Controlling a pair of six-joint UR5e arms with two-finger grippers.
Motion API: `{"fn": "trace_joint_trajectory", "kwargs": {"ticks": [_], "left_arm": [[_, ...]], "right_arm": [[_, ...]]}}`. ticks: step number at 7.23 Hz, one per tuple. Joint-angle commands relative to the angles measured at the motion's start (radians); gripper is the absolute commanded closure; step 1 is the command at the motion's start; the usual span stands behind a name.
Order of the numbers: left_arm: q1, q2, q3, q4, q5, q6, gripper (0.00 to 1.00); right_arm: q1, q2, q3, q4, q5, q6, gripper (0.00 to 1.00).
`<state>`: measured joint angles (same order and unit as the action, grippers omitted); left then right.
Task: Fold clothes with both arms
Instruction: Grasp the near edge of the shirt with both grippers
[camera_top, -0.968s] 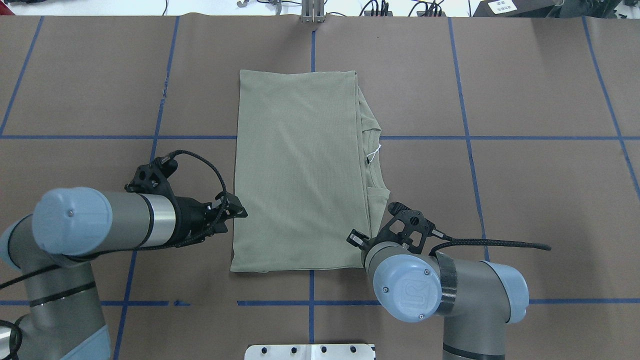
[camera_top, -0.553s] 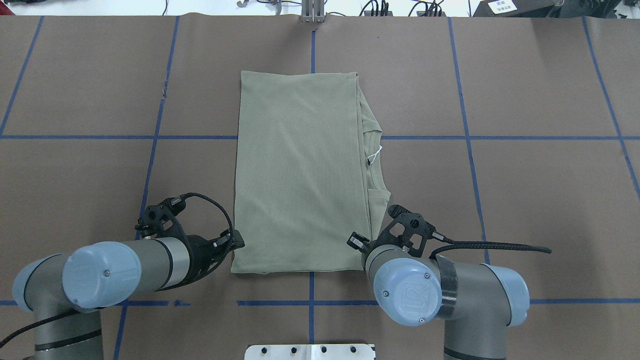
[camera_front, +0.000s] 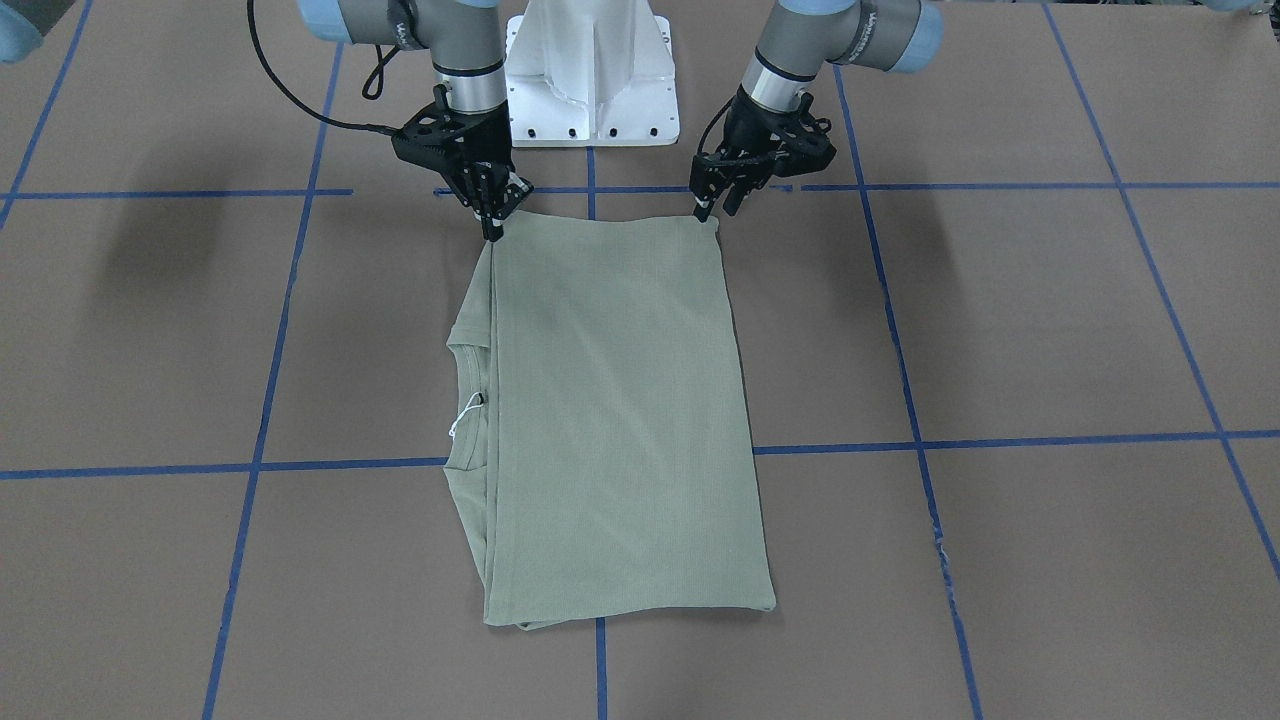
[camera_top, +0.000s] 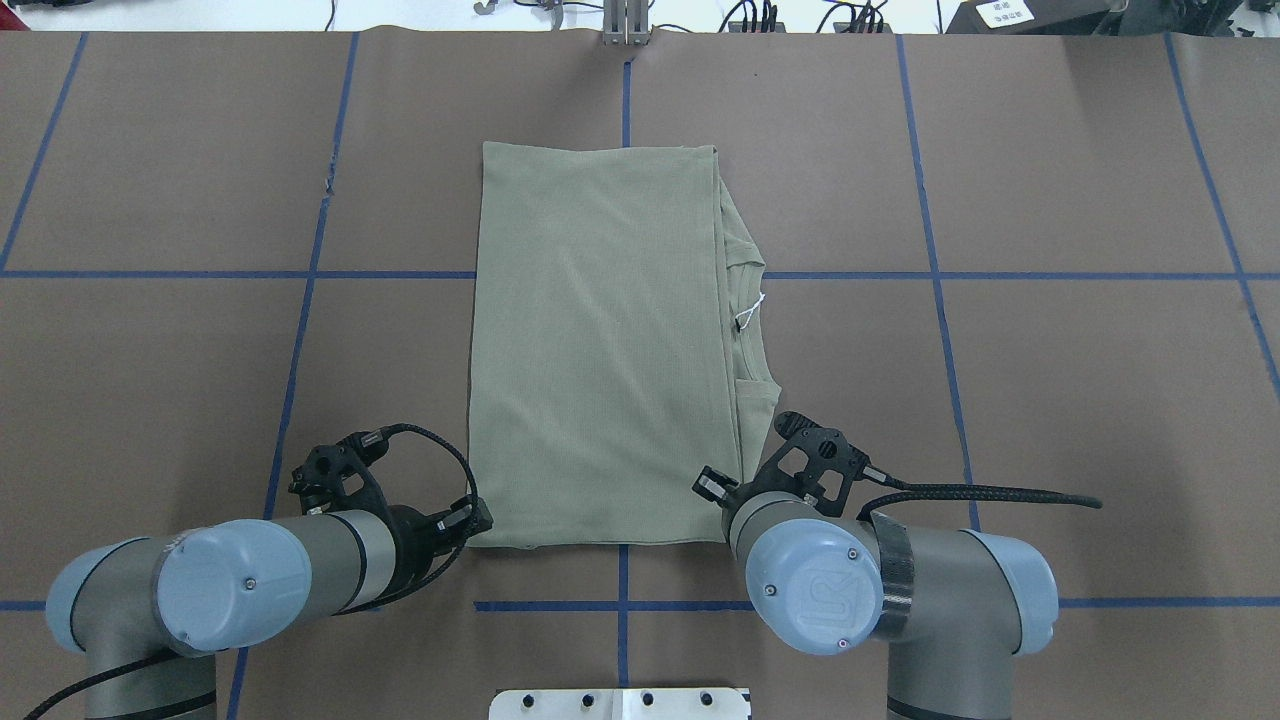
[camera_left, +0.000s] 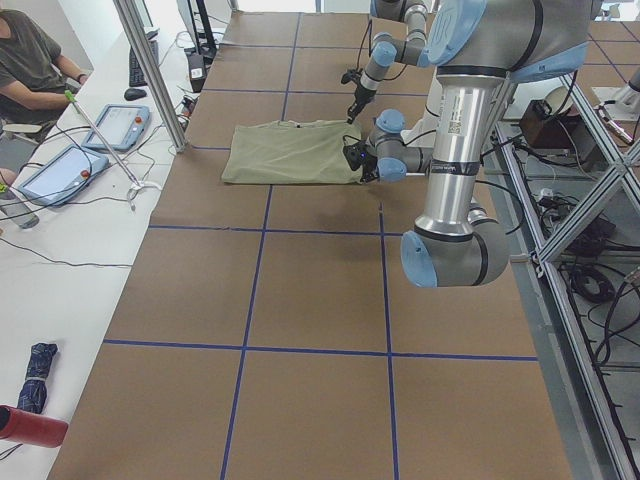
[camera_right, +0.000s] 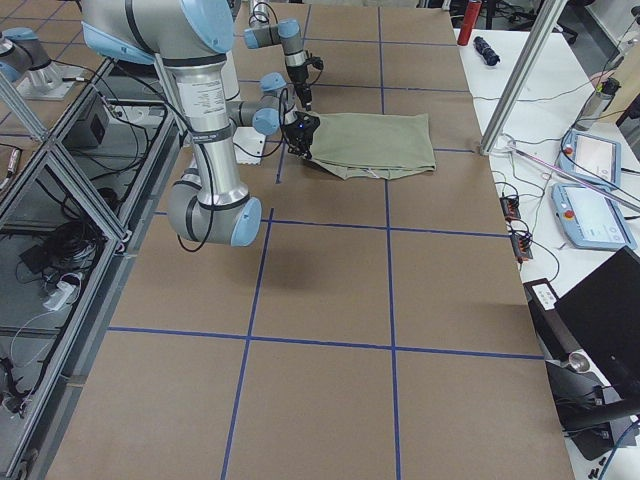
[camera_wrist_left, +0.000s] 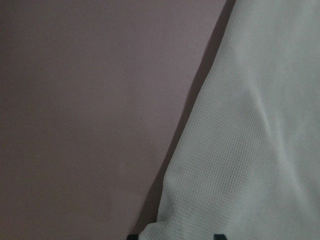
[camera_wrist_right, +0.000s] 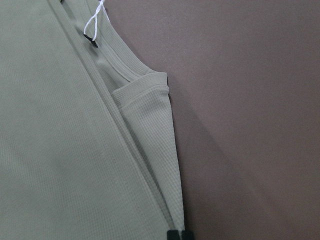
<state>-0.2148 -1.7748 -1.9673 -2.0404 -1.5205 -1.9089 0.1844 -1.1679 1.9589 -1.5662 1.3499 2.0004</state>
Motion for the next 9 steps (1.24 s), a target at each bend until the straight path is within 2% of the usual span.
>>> {"fn": "trace_joint_trajectory", "kwargs": {"ticks": [1, 4, 8, 9], "left_arm": [[0.008, -0.003, 0.01, 0.009, 0.025, 0.008, 0.43], [0.018, -0.026, 0.033, 0.011, 0.121, 0.066, 0.44], [0.04, -0.044, 0.07, 0.011, 0.143, 0.076, 0.44], [0.041, -0.047, 0.068, 0.011, 0.141, 0.076, 0.51]], "right_arm": [[0.0, 0.001, 0.0, 0.0, 0.0, 0.0, 1.0], [-0.002, 0.005, 0.0, 0.0, 0.0, 0.0, 1.0], [-0.002, 0.01, 0.002, 0.0, 0.002, 0.0, 1.0], [0.0, 0.011, 0.008, 0.0, 0.002, 0.0, 1.0]]}}
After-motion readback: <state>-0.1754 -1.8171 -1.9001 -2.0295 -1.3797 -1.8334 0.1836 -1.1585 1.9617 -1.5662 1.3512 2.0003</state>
